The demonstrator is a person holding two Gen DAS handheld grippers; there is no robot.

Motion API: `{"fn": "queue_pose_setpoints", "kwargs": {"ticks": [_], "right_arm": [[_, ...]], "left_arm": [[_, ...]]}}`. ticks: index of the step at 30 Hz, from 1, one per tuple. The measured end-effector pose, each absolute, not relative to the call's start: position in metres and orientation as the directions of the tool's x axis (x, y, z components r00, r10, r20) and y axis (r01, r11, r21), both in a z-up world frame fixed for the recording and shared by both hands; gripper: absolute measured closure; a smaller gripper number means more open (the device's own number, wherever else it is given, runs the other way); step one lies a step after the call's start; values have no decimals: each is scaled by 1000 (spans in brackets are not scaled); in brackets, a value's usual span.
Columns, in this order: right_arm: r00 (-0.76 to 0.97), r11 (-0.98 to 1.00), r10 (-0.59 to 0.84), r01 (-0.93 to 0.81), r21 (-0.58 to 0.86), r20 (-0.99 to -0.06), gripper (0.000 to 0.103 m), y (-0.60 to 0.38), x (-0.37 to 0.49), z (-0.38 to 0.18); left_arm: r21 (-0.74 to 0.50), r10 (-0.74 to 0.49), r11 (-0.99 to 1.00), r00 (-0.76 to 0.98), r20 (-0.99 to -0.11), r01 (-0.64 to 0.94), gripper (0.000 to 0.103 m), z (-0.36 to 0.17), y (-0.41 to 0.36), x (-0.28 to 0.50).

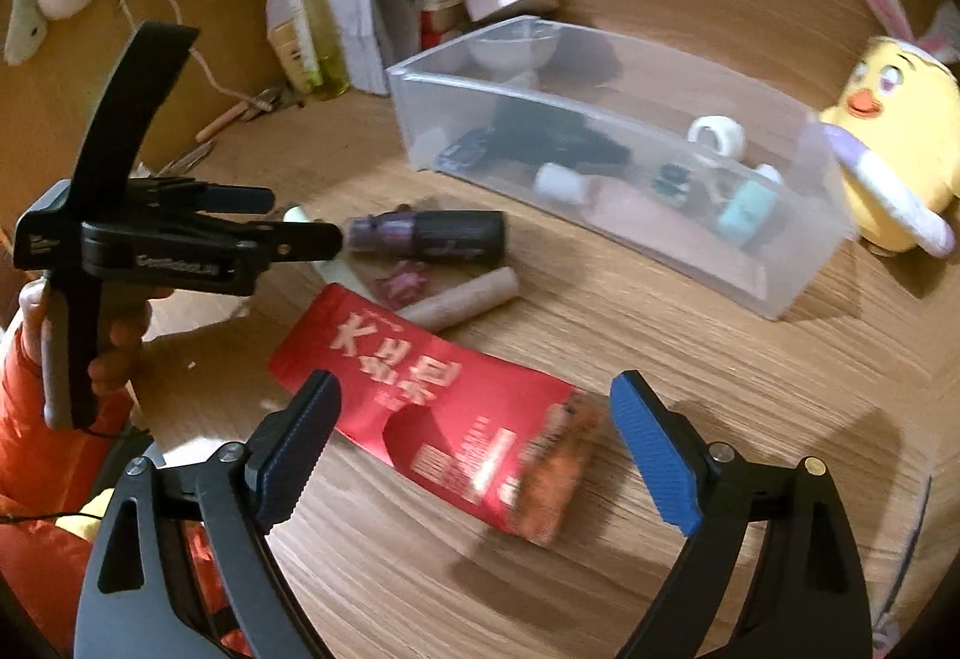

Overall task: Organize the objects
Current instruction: 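Move both tools back toward the white tube and red packet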

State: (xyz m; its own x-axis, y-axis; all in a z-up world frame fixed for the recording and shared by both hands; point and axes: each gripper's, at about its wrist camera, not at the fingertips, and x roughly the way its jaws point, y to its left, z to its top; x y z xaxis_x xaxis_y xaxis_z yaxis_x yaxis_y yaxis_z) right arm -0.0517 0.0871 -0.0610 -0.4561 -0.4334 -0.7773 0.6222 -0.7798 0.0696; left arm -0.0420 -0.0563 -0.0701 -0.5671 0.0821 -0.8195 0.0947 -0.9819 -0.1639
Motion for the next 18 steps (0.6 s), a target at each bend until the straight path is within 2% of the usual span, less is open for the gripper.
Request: {"fn": "queue_pose_setpoints", "kwargs": {"ticks": [9, 13, 18], "right_arm": [[-443, -741, -416, 672, 13, -795, 12, 70, -52, -66], [-477, -745, -361, 665, -60, -801, 12, 71, -49, -69], [-515, -755, -310, 644, -122, -799, 12, 76, -47, -70]], "left_arm": [[-209, 134, -976, -569, -812, 69, 9, -65, -55, -46], [-147, 96, -988, -557, -825, 48, 9, -70, -40, -49], [-127, 91, -992, -551, -830, 27, 9, -71, -38, -44]]}}
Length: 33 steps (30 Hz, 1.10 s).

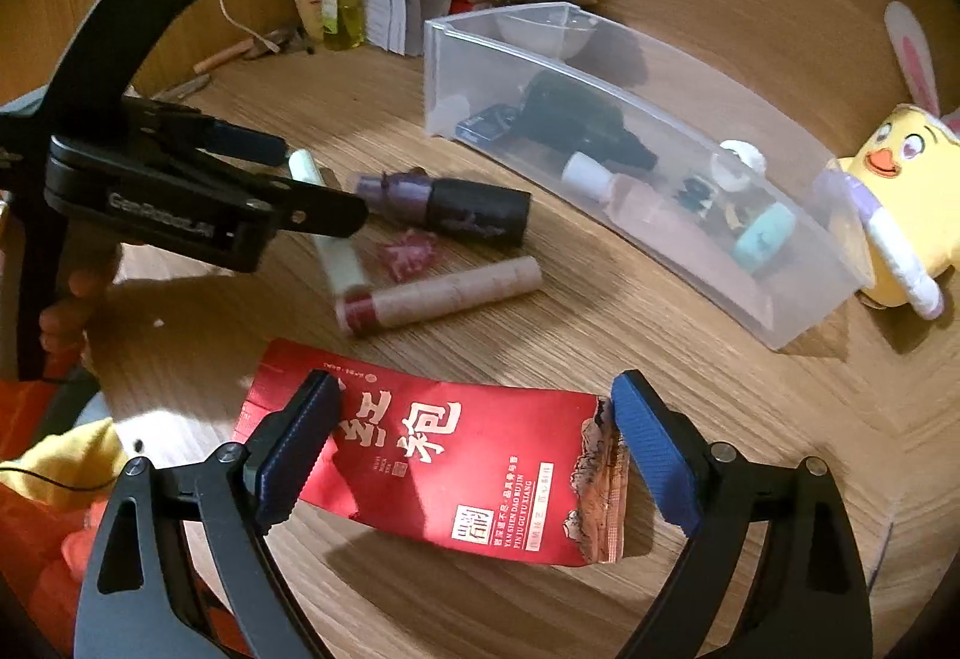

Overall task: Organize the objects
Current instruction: 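Move both tools back toward the white tube and red packet, then grasp the white-green tube with the left tool while the right tool grasps the red tea packet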

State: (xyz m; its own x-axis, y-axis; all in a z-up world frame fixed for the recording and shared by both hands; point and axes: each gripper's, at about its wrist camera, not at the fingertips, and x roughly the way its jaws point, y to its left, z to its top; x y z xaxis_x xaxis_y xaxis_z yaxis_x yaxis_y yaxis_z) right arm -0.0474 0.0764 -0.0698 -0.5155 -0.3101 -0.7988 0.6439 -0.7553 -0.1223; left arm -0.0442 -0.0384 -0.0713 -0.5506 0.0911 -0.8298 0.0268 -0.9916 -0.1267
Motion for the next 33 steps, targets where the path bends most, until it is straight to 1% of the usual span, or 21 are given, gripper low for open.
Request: {"fn": "queue_pose_setpoints", "kwargs": {"ticks": [2, 7, 9, 11, 13, 14, 15, 16, 17, 18, 19, 20, 22, 28, 33], "right_arm": [[-532, -766, -284, 626, -145, -798, 12, 80, -48, -70], [-543, -811, -244, 568, -138, -803, 12, 93, -57, -66], [-537, -837, -243, 537, -105, -808, 12, 102, -64, -62], [-524, -852, -265, 520, -57, -810, 12, 111, -68, -57], [-518, -855, -296, 518, -19, -803, 12, 121, -67, -50], [-522, -852, -308, 523, -14, -796, 12, 127, -64, -46], [-527, -844, -313, 536, -24, -790, 12, 131, -59, -43], [-535, -833, -308, 551, -47, -787, 11, 135, -54, -41], [-542, -827, -301, 559, -69, -785, 9, 136, -50, -40], [-553, -818, -287, 567, -102, -782, 4, 137, -44, -40], [-570, -806, -267, 574, -145, -777, 3, 138, -38, -41], [-579, -797, -256, 579, -169, -774, 2, 138, -35, -41], [-584, -781, -244, 592, -200, -774, 2, 136, -31, -44], [-565, -749, -168, 606, -268, -808, 2, 133, -41, -64], [-546, -721, -198, 644, -256, -814, 2, 126, -54, -65]], "left_arm": [[-114, 86, -993, -550, -831, 17, 9, -72, -37, -41], [-17, 11, -1000, -553, -833, 6, 9, -76, -30, -28], [-6, 1, -1000, -557, -831, 8, 9, -77, -29, -23], [-12, 1, -1000, -555, -832, 16, 13, -76, -31, -20], [-18, 2, -1000, -558, -830, 23, 23, -74, -34, -16], [-23, 5, -999, -559, -829, 25, 25, -74, -35, -14], [-28, 8, -999, -563, -826, 27, 32, -73, -36, -12], [-28, 8, -999, -569, -822, 26, 37, -72, -37, -10], [-21, 1, -999, -572, -820, 27, 44, -72, -37, -9], [-14, -8, -999, -575, -818, 34, 49, -71, -38, -8], [-17, -8, -999, -578, -816, 38, 52, -71, -39, -7], [-23, -6, -999, -580, -815, 43, 54, -71, -41, -7], [-29, -6, -998, -584, -811, 51, 64, -71, -44, -6], [-45, 5, -998, -590, -808, 54, 80, -71, -51, -2], [-46, 15, -998, -592, -806, 38, 81, -71, -52, 4]]}}
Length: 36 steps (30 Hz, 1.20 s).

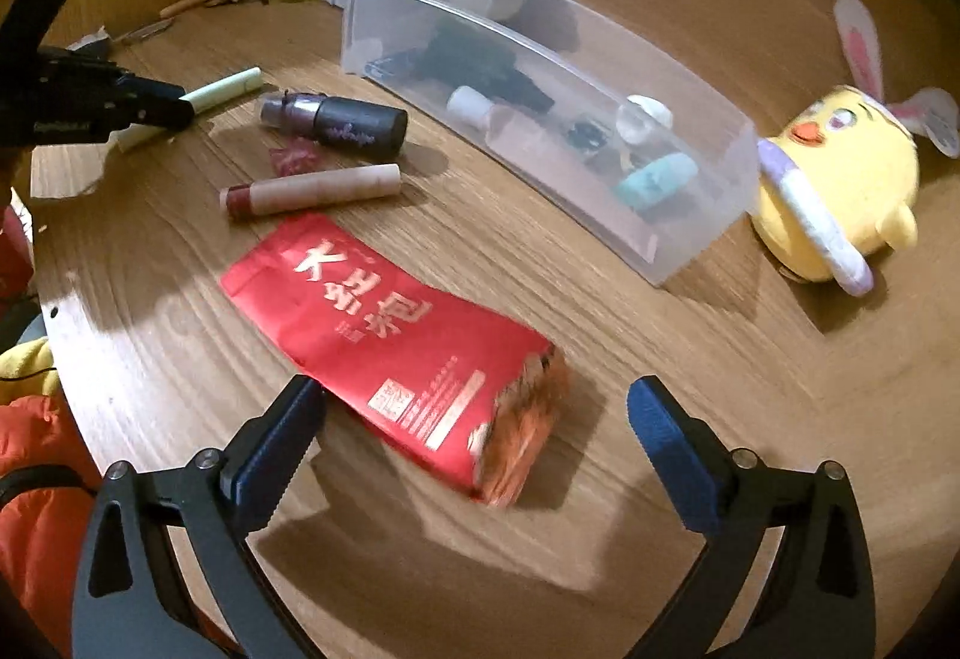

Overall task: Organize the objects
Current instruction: 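Grasp the white-green tube with the left tool while the right tool grasps the red tea packet, then carry the white tube and red packet into the clear box and open both tools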

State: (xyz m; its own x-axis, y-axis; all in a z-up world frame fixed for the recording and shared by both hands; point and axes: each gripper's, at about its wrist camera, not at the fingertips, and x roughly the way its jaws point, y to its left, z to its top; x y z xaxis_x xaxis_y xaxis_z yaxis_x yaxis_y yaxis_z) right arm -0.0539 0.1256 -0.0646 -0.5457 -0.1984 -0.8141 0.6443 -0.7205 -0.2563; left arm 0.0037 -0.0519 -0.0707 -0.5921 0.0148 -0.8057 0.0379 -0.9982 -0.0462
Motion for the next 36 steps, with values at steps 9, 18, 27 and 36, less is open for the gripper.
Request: {"fn": "queue_pose_setpoints", "kwargs": {"ticks": [9, 18, 27, 36], "right_arm": [[-411, -719, -287, 689, -88, -865, 4, 115, -84, -71], [-431, -797, -325, 604, -2, -842, 50, 134, -78, -68], [-497, -856, -360, 512, 68, -790, 51, 158, -69, -54], [-560, -838, -413, 543, 58, -718, 51, 158, -49, -23]], "left_arm": [[-81, 41, -996, -584, -811, 42, 71, -71, -60, -6], [-17, -5, -999, -599, -800, 31, 88, -73, -51, -20], [-54, 9, -997, -617, -787, 55, 88, -62, -51, -17], [-84, 26, -995, -681, -732, 53, 88, -29, -45, -13]]}}
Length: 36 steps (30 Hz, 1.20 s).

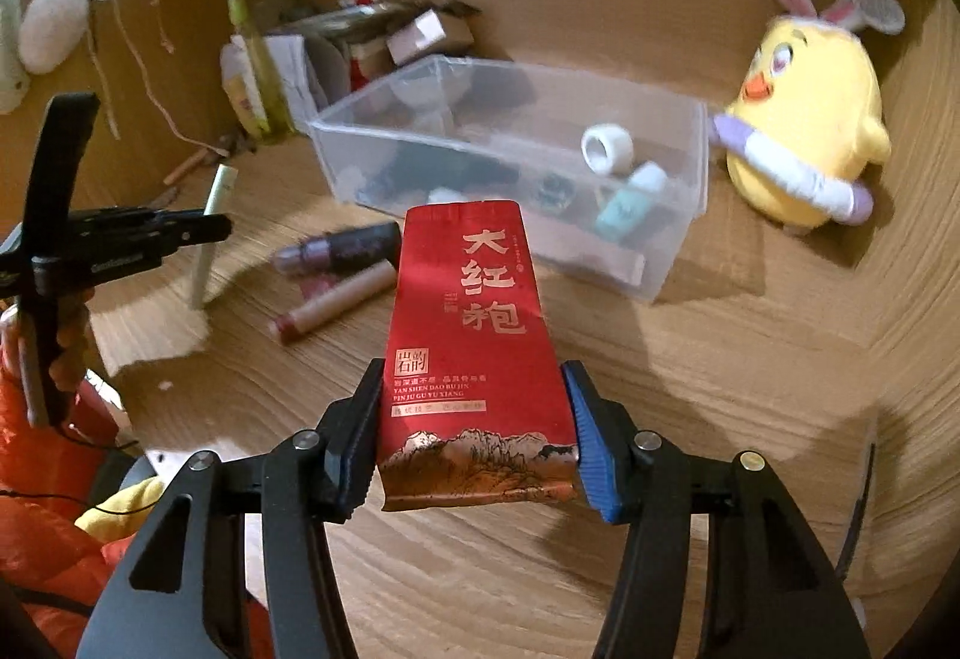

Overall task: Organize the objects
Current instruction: 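Carry the white tube and red packet into the clear box and open both tools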

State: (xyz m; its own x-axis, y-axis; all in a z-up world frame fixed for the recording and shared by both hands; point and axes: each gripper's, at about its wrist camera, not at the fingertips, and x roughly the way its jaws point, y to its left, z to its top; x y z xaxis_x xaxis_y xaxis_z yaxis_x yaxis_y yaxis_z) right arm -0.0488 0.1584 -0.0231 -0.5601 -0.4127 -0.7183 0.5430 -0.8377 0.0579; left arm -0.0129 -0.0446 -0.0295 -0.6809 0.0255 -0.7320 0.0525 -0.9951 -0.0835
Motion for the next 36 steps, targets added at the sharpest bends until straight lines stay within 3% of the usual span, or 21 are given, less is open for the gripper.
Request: {"fn": "queue_pose_setpoints", "kwargs": {"ticks": [20, 36], "right_arm": [[-671, -851, -475, 514, 104, -569, 51, 153, -78, 20], [-711, -859, -477, 500, 105, -516, 51, 150, -122, 46]], "left_arm": [[-107, 58, -994, -791, -610, 9, 88, 26, -23, -35], [-144, 60, -989, -828, -557, 25, 88, 49, -29, -71]]}}
